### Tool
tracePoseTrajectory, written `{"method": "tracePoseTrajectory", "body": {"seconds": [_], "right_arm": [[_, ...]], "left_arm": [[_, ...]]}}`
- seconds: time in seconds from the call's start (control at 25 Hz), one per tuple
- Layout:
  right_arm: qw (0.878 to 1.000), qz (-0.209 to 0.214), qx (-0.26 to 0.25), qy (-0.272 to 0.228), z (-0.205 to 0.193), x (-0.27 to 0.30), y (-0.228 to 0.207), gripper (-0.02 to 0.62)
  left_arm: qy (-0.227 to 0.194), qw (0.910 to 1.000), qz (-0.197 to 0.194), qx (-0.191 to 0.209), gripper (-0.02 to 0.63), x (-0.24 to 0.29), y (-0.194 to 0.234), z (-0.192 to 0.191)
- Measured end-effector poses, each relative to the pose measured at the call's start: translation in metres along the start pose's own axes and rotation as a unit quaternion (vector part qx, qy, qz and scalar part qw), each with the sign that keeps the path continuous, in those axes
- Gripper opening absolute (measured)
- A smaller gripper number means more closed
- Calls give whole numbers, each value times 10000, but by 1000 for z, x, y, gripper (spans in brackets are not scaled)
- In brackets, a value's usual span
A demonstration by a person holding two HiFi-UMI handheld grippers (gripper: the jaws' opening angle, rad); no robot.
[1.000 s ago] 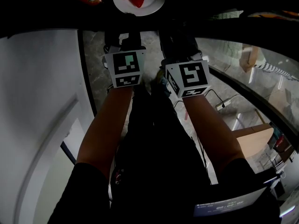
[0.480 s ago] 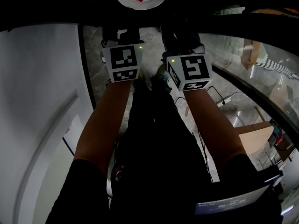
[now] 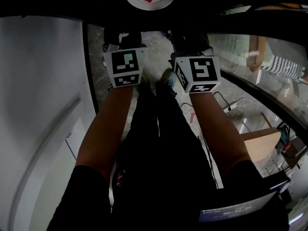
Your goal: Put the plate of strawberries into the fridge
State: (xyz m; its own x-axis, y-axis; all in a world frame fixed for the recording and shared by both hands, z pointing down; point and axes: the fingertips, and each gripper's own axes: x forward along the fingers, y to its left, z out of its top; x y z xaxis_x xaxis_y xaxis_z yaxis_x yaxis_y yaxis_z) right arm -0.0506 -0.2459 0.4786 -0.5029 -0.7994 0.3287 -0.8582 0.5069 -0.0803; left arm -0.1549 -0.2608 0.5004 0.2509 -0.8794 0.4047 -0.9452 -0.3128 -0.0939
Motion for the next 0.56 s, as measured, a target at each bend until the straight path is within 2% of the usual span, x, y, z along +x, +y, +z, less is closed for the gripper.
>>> {"method": "tracePoseTrajectory", "body": {"seconds": [0.56], "right_arm": [[9985, -320, -33, -435, 30, -38, 32, 5]], "left_arm": [[-465, 9989, -40, 80, 21, -50, 5, 31]]}}
